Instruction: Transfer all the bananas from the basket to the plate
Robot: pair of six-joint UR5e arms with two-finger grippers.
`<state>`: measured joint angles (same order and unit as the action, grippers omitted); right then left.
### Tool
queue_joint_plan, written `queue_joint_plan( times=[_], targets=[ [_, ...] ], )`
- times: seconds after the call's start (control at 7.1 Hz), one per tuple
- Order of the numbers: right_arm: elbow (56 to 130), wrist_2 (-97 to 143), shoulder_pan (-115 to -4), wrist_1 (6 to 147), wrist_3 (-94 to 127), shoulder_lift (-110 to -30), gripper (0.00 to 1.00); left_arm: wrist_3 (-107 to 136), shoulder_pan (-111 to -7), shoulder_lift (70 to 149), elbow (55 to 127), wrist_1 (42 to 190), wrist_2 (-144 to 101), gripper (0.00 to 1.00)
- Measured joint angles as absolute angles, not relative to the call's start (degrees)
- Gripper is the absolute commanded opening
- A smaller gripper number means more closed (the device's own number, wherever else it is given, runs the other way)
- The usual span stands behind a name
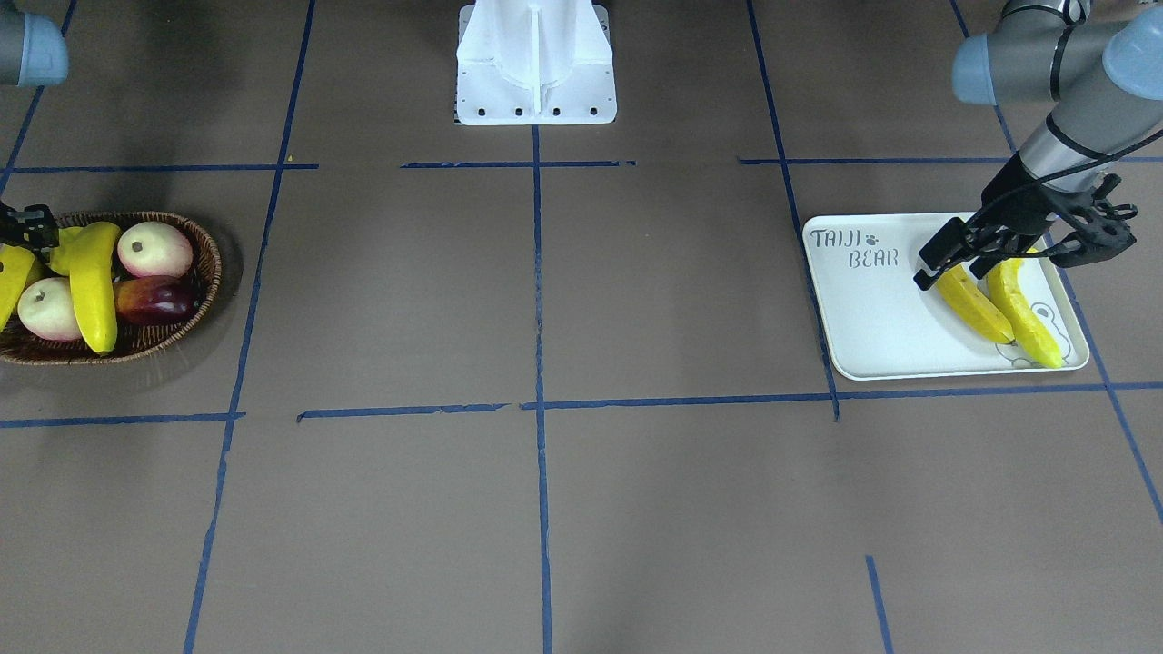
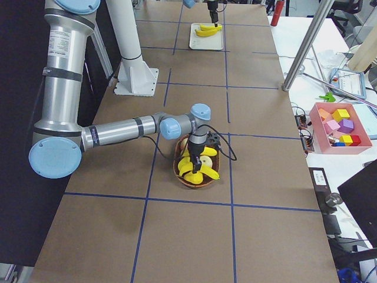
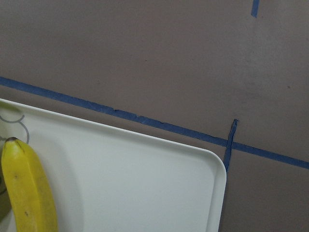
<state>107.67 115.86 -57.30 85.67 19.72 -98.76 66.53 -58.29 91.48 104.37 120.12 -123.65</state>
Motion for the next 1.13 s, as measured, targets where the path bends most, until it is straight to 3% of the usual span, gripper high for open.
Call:
queue_joint_plan(
  times=[0.56, 1.13],
  targets=[
    [110.6, 116.6, -58.9, 85.8, 19.4, -100.5, 0.01, 66.5, -58.3, 91.9, 104.4, 120.1, -123.8, 1.0],
    [117.8, 117.8, -69.4, 86.1, 17.3, -101.6, 0.0, 66.8, -58.2, 92.0, 104.4, 120.1, -123.9, 1.0]
  ],
)
